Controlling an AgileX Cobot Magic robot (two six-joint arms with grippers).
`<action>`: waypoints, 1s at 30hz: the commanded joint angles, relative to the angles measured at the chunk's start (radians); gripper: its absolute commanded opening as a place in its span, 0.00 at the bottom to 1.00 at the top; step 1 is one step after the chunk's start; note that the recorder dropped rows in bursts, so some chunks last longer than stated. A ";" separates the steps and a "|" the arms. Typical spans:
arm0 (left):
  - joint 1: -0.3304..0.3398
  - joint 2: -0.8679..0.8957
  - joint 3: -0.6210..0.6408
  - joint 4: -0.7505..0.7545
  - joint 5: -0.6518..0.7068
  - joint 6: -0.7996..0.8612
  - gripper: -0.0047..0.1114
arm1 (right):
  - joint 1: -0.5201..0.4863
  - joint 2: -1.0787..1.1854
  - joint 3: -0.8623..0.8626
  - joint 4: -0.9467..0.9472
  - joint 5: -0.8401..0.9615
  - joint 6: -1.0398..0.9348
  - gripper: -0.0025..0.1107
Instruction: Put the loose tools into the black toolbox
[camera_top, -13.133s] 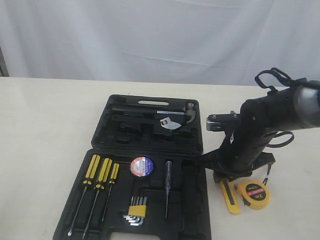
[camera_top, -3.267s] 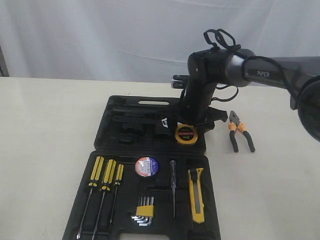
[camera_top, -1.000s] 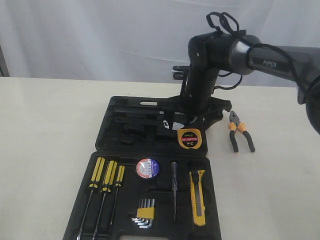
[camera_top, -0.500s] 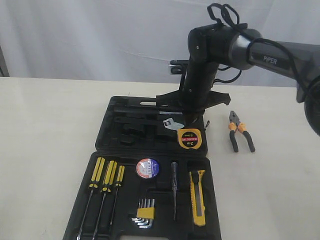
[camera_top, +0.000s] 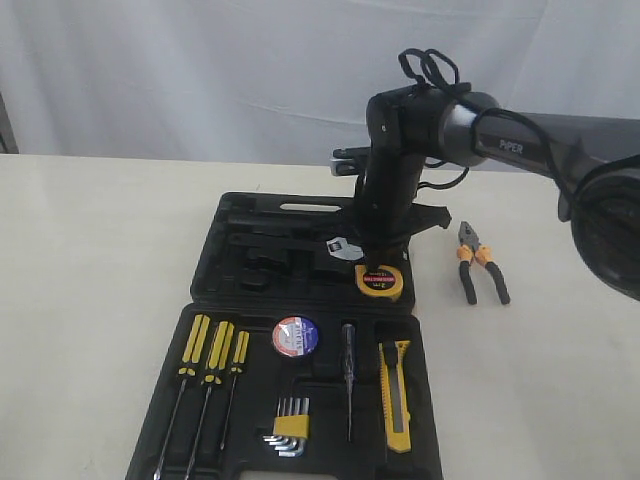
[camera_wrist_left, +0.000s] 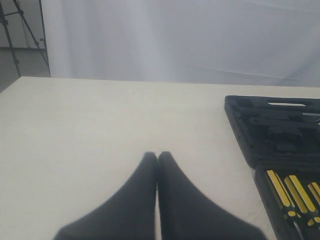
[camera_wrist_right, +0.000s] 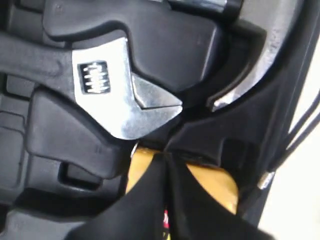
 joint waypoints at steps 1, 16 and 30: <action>-0.002 -0.003 0.002 -0.002 0.001 0.000 0.04 | -0.004 -0.028 -0.001 -0.008 -0.003 -0.007 0.02; -0.002 -0.003 0.002 -0.002 0.001 0.001 0.04 | -0.004 0.005 0.001 -0.008 0.084 -0.020 0.02; -0.002 -0.003 0.002 -0.002 0.001 -0.003 0.04 | -0.029 -0.185 0.001 -0.012 0.131 -0.033 0.02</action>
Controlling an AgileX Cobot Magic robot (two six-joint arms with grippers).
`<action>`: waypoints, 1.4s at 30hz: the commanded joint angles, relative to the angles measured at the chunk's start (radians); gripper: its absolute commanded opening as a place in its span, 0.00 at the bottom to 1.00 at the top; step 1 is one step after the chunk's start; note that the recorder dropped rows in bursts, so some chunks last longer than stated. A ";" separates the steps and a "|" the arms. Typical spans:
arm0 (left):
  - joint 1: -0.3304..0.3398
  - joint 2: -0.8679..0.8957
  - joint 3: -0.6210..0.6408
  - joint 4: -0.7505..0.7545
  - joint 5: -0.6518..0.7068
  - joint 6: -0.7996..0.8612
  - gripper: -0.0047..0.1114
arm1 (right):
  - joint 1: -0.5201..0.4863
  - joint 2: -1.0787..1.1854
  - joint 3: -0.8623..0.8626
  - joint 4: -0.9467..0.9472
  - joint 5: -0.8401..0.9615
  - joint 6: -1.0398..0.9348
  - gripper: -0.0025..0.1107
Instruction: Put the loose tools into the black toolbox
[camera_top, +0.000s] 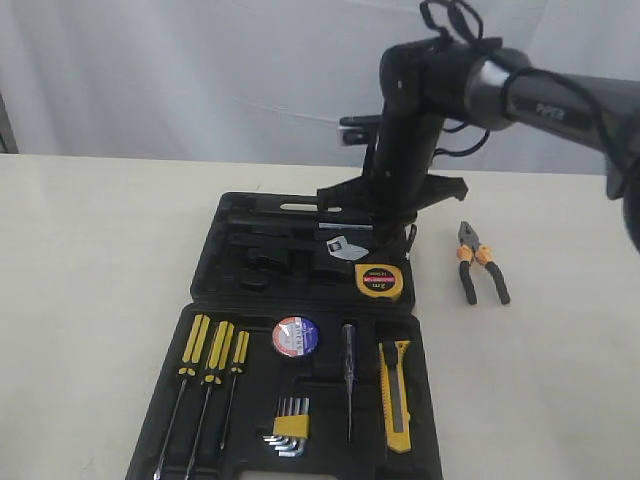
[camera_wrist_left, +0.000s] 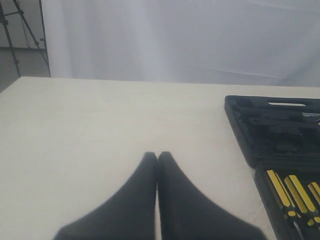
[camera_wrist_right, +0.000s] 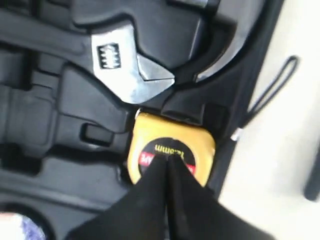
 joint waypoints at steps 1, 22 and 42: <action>-0.002 -0.003 0.002 -0.002 0.001 -0.003 0.04 | -0.035 -0.089 -0.001 -0.012 0.048 -0.021 0.02; -0.002 -0.003 0.002 -0.002 0.001 -0.003 0.04 | -0.229 -0.099 -0.001 -0.036 0.048 -0.083 0.02; -0.002 -0.003 0.002 -0.002 0.001 -0.001 0.04 | -0.229 -0.389 0.091 -0.142 0.085 -0.056 0.02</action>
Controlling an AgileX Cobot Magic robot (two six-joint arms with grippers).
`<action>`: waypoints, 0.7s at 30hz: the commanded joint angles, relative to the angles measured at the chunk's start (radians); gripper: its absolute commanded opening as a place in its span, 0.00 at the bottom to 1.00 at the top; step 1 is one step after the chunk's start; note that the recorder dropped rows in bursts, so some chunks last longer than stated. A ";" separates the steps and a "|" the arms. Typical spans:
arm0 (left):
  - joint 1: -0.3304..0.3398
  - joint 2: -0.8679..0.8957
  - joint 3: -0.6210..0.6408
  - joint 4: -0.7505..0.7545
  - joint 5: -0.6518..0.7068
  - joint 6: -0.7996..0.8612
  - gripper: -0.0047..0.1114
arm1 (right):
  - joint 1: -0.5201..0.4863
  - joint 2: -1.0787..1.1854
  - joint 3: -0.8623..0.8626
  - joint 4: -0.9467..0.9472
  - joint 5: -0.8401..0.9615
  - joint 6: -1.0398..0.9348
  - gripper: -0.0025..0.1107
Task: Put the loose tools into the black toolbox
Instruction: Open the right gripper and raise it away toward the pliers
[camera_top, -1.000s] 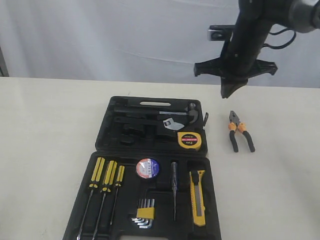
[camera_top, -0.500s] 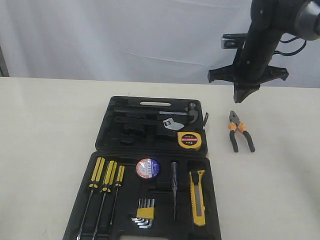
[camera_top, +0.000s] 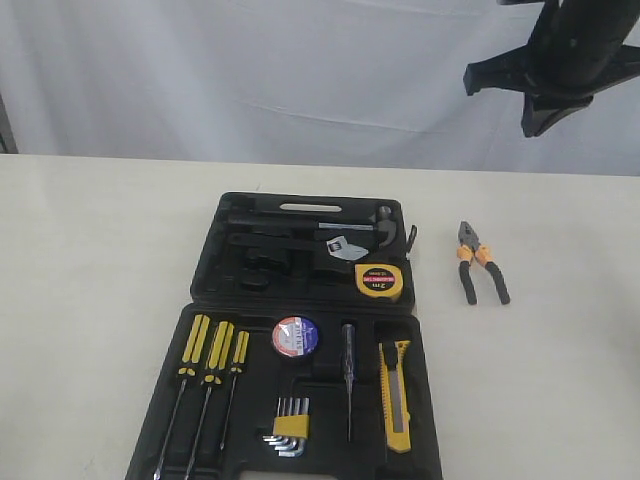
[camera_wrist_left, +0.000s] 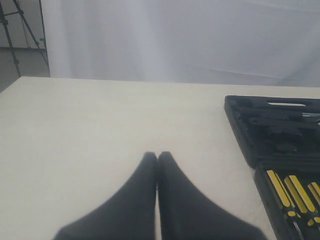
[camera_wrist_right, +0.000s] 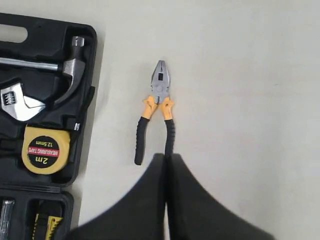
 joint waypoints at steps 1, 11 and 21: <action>-0.002 -0.003 0.002 -0.002 0.001 -0.001 0.04 | -0.008 -0.010 0.009 -0.017 0.002 0.036 0.02; -0.002 -0.003 0.002 -0.002 0.001 -0.001 0.04 | -0.008 0.006 0.009 -0.017 0.002 0.035 0.02; -0.002 -0.003 0.002 -0.002 0.001 -0.001 0.04 | -0.008 0.013 0.009 -0.017 0.002 0.069 0.02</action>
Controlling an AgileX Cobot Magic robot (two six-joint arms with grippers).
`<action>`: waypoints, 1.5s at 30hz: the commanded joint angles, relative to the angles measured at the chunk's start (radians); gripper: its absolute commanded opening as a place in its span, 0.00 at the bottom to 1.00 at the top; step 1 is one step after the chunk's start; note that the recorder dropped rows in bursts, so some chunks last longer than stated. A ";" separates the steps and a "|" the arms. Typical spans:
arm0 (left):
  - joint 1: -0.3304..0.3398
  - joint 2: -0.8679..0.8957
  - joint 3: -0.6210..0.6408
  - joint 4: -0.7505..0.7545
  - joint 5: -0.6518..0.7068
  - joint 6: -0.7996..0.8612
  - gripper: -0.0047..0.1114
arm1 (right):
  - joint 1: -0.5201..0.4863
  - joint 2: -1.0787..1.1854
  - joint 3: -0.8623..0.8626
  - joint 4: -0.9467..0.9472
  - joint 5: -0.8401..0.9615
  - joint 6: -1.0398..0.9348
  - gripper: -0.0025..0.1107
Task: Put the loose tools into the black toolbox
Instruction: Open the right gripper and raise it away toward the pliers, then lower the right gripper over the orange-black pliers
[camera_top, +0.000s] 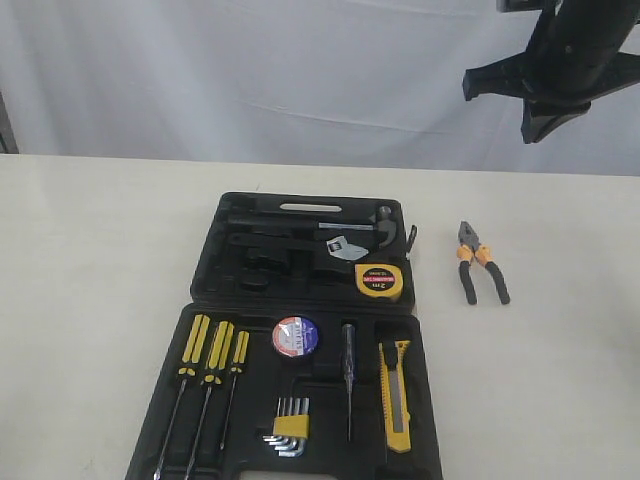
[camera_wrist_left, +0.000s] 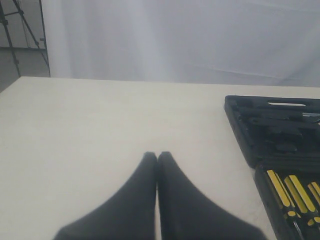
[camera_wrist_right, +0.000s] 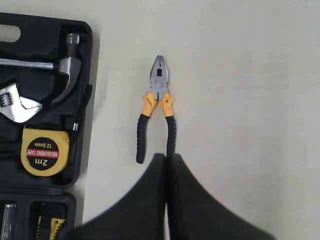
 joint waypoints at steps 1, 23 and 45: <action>-0.002 -0.003 0.002 -0.002 0.001 -0.001 0.04 | -0.008 0.013 0.004 -0.010 -0.033 0.034 0.02; -0.002 -0.003 0.002 -0.002 0.001 -0.001 0.04 | -0.024 0.208 0.004 -0.097 -0.336 -0.045 0.02; -0.002 -0.003 0.002 -0.002 0.001 -0.001 0.04 | -0.059 0.496 -0.362 0.049 0.000 -0.265 0.02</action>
